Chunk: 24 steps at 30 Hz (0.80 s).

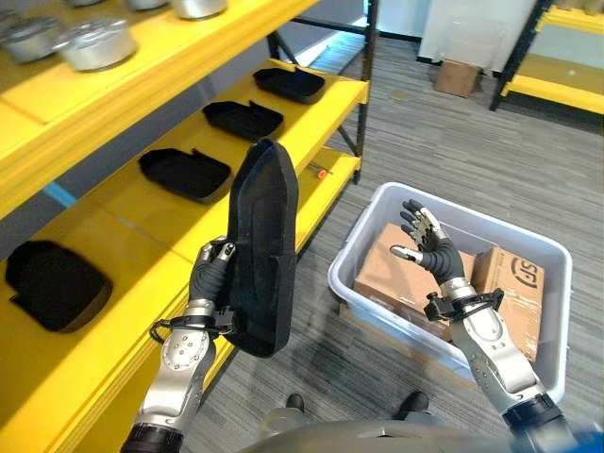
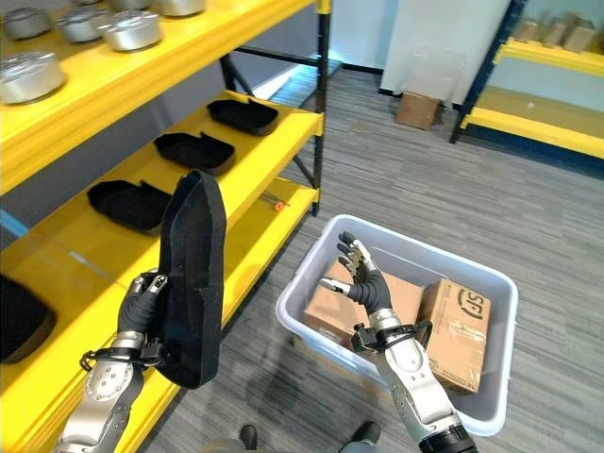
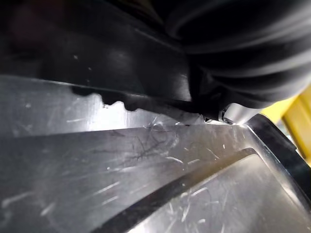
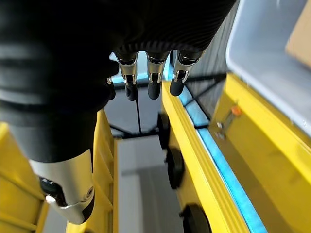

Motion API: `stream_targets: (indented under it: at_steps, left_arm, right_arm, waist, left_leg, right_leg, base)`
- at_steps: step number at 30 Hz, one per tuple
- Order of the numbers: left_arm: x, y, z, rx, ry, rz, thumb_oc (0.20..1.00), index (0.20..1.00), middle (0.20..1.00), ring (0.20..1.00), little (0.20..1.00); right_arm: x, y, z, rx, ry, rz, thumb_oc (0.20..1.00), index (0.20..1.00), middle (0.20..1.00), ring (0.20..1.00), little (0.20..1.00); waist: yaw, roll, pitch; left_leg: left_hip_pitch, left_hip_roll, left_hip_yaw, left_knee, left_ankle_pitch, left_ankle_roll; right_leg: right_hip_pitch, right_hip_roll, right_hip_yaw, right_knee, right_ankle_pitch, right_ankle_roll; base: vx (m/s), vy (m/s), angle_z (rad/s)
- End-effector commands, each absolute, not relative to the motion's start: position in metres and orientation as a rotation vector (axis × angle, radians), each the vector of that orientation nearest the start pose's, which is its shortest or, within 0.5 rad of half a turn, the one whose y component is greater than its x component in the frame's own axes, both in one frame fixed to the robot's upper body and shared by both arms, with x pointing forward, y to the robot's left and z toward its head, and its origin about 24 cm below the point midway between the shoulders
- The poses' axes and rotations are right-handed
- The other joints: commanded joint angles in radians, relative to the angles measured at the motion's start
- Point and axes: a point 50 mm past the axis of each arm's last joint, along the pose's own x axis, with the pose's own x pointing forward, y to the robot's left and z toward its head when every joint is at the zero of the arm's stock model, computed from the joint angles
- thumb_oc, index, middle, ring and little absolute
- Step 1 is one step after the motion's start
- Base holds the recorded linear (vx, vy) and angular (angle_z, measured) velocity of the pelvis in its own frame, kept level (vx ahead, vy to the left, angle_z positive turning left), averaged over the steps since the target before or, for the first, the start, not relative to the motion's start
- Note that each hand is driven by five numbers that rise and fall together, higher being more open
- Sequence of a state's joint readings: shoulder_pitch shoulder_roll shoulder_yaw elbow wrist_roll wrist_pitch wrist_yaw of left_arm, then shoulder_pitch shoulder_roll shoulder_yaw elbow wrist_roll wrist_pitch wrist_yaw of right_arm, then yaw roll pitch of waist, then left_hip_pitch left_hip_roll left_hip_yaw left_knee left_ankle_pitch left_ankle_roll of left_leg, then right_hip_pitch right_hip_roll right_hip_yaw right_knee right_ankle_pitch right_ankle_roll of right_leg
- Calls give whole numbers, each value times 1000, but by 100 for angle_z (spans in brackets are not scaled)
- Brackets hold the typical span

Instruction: Move parts from the plastic box to the shelf.

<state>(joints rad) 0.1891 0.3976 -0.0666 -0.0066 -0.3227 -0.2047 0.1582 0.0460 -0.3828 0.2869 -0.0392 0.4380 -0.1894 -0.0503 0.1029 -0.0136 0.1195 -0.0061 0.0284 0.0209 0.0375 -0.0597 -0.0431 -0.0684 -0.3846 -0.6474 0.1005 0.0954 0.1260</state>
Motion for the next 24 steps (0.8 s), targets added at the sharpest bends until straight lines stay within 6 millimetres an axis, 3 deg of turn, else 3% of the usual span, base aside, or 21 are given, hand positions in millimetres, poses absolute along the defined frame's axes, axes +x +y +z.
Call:
stream_targets:
  at_steps: [1,2,3,4,5,7,8,9,10,11,13,14,16,17,20,24]
  left_arm:
    - [223,230,89,129,-280,95,200,200,200,200,200]
    - [223,230,90,131,-283,95,200,200,200,200,200]
    - [228,225,91,107,-294,81,200,200,200,200,200]
    - [232,221,92,97,-296,68,200,200,200,200,200]
    - [232,217,91,104,-289,42,200,200,200,200,200]
    - [232,217,91,104,-289,42,200,200,200,200,200]
    - [230,216,89,124,-277,29,200,200,200,200,200]
    - [229,217,87,130,-262,25,200,200,200,200,200]
    - [228,217,85,133,-252,26,200,200,200,200,200]
    - [227,218,84,132,-250,31,200,200,200,200,200]
    - [226,218,84,132,-249,31,200,200,200,200,200]
    - [222,222,80,125,-234,64,200,200,200,200,200]
    - [220,223,79,118,-230,70,200,200,200,200,200]
    - [215,225,77,86,-224,85,200,200,200,200,200]
    - [214,224,76,76,-218,81,200,200,200,200,200]
    - [215,221,75,74,-211,52,200,200,200,200,200]
  right_arm:
    - [247,-141,67,105,-174,247,1000,1000,1000,1000,1000]
    - [246,-139,64,114,-162,247,1000,1000,1000,1000,1000]
    - [244,-139,63,128,-158,241,1000,1000,1000,1000,1000]
    - [242,-140,63,136,-158,244,1000,1000,1000,1000,1000]
    - [237,-141,61,137,-142,271,1000,1000,1000,1000,1000]
    - [237,-141,61,137,-142,271,1000,1000,1000,1000,1000]
    - [232,-143,56,141,-116,294,1000,1000,1000,1000,1000]
    - [232,-142,55,146,-110,314,1000,1000,1000,1000,1000]
    - [232,-141,54,150,-104,323,1000,1000,1000,1000,1000]
    - [232,-138,54,182,-97,331,1000,1000,1000,1000,1000]
    - [232,-138,54,183,-97,332,1000,1000,1000,1000,1000]
    - [234,-133,57,210,-103,350,1000,1000,1000,1000,1000]
    - [234,-131,57,214,-104,359,1000,1000,1000,1000,1000]
    - [239,-128,63,218,-124,371,1000,1000,1000,1000,1000]
    - [239,-129,65,220,-130,372,1000,1000,1000,1000,1000]
    - [243,-131,72,210,-161,365,1000,1000,1000,1000,1000]
  waist:
    - [11,-2,13]
    - [7,6,13]
    - [-38,13,21]
    - [-59,21,24]
    - [-69,25,23]
    - [-72,24,20]
    - [-88,12,12]
    - [-96,-5,2]
    - [-96,-12,-3]
    - [-97,-16,-6]
    - [-95,-17,-7]
    - [-76,-26,-18]
    - [-69,-29,-26]
    - [-45,-27,-35]
    - [-42,-26,-36]
    - [-27,-26,1]
  left_leg:
    - [28,-55,12,7,-86,57]
    - [30,-56,10,0,-79,62]
    - [26,-71,-14,-27,-34,78]
    - [28,-73,-29,-43,-13,84]
    - [30,-77,-45,-66,18,90]
    - [27,-78,-47,-67,22,90]
    - [32,-94,-68,-85,42,95]
    - [20,-109,-78,-87,61,98]
    - [16,-114,-83,-86,67,99]
    - [12,-116,-89,-85,71,101]
    - [12,-116,-87,-85,71,101]
    - [-7,-124,-91,-97,90,103]
    - [-14,-125,-85,-102,96,101]
    - [-42,-125,-66,-88,97,95]
    - [-51,-125,-60,-74,96,93]
    - [-127,-143,-72,79,82,59]
  right_leg:
    - [27,-27,84,-127,164,119]
    - [21,-22,104,-113,145,114]
    - [-25,38,282,-43,100,73]
    - [-46,113,374,17,41,52]
    - [-43,211,378,94,-61,10]
    - [-46,210,375,94,-60,9]
    - [-33,308,412,143,-133,-21]
    - [-34,394,478,158,-162,-37]
    - [-36,424,511,170,-170,-41]
    - [-41,442,547,186,-169,-40]
    - [-43,442,550,189,-170,-40]
    - [14,437,588,66,-174,-55]
    - [33,436,595,20,-166,-60]
    - [63,433,596,-55,-144,-62]
    - [73,432,593,-74,-138,-64]
    - [102,418,552,-102,-137,-79]
  base:
    - [-33,173,40]
    - [-115,354,40]
    - [-118,354,67]
    - [-141,379,70]
    - [-63,194,63]
    - [-20,86,34]
    - [-32,101,35]
    - [-55,103,19]
    - [-76,28,18]
    - [-43,-3,25]
    - [-62,-36,7]
    - [-102,-68,-15]
    - [-149,-89,-25]
    - [-166,-91,-23]
    - [-122,-76,-25]
    - [-158,-104,14]
